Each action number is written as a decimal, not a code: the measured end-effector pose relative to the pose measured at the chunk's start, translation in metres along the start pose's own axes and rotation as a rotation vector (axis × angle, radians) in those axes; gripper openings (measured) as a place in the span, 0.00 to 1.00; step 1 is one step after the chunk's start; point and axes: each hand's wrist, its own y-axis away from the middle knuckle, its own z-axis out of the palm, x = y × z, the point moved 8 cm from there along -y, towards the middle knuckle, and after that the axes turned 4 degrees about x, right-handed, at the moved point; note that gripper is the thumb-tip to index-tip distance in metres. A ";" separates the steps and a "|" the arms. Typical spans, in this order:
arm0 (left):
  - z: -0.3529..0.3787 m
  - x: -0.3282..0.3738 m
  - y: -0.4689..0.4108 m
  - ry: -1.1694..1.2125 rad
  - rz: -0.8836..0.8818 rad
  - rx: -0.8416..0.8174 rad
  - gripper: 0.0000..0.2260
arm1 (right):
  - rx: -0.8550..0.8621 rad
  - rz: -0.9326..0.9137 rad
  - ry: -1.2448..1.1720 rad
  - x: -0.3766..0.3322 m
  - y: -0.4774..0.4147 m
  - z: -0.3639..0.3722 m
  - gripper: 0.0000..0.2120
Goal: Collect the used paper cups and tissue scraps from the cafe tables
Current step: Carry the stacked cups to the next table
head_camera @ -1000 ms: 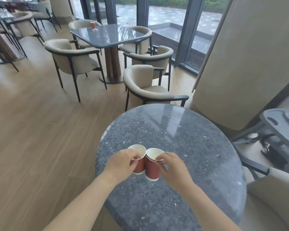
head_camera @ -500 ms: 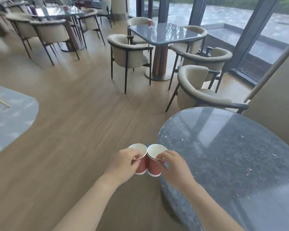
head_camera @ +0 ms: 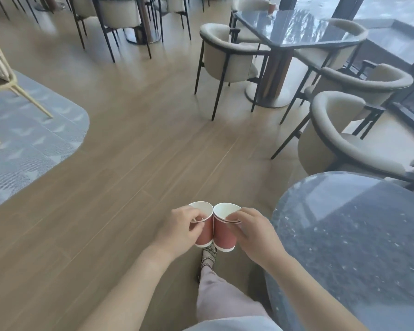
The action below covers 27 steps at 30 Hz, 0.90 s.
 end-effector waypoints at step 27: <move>-0.059 -0.055 -0.538 -0.064 -0.008 -0.016 0.05 | 0.046 0.090 -0.036 0.141 -0.522 0.001 0.04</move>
